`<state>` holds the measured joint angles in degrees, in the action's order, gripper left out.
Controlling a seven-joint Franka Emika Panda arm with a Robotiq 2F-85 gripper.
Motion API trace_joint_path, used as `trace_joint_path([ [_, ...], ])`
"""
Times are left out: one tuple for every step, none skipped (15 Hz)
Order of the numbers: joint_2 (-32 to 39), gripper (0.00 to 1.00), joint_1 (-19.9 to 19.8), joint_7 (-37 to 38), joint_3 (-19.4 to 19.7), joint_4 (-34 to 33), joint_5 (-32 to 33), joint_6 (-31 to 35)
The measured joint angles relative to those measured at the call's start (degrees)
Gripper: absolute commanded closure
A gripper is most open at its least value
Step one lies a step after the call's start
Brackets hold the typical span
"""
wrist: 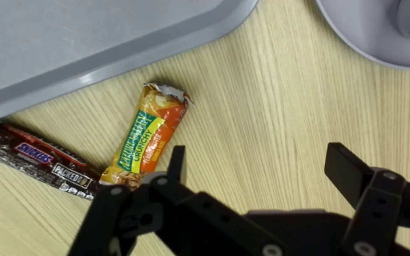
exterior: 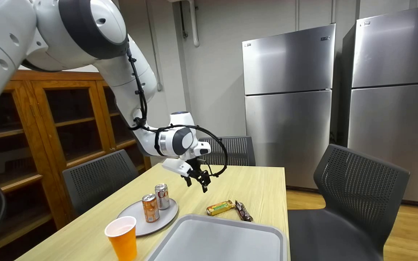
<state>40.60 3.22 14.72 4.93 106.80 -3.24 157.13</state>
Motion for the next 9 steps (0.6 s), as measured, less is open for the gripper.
trace_joint_path([
  [0.0, 0.0, -0.7, -0.8, -1.0, -0.3, -0.4, 0.2],
  [0.0, 0.0, -1.4, -1.8, -2.1, -0.5, -1.0, 0.4],
  [0.0, 0.0, -2.0, -2.8, -3.2, -0.7, -1.6, 0.6],
  [0.0, 0.0, -2.7, -3.9, -4.4, -1.0, -2.2, 0.7],
  [0.0, 0.0, -3.4, -5.1, -5.6, -1.2, -2.9, 0.7],
  [0.0, 0.0, -4.1, -6.3, -6.9, -1.4, -3.6, 0.7],
  [-0.1, 0.0, -4.7, -7.5, -8.1, -1.6, -4.1, 0.7],
  [-0.1, 0.0, -5.1, -8.6, -9.2, -1.8, -4.5, 0.7],
  [-0.1, 0.0, -5.5, -9.5, -10.1, -2.0, -4.8, 0.7],
])
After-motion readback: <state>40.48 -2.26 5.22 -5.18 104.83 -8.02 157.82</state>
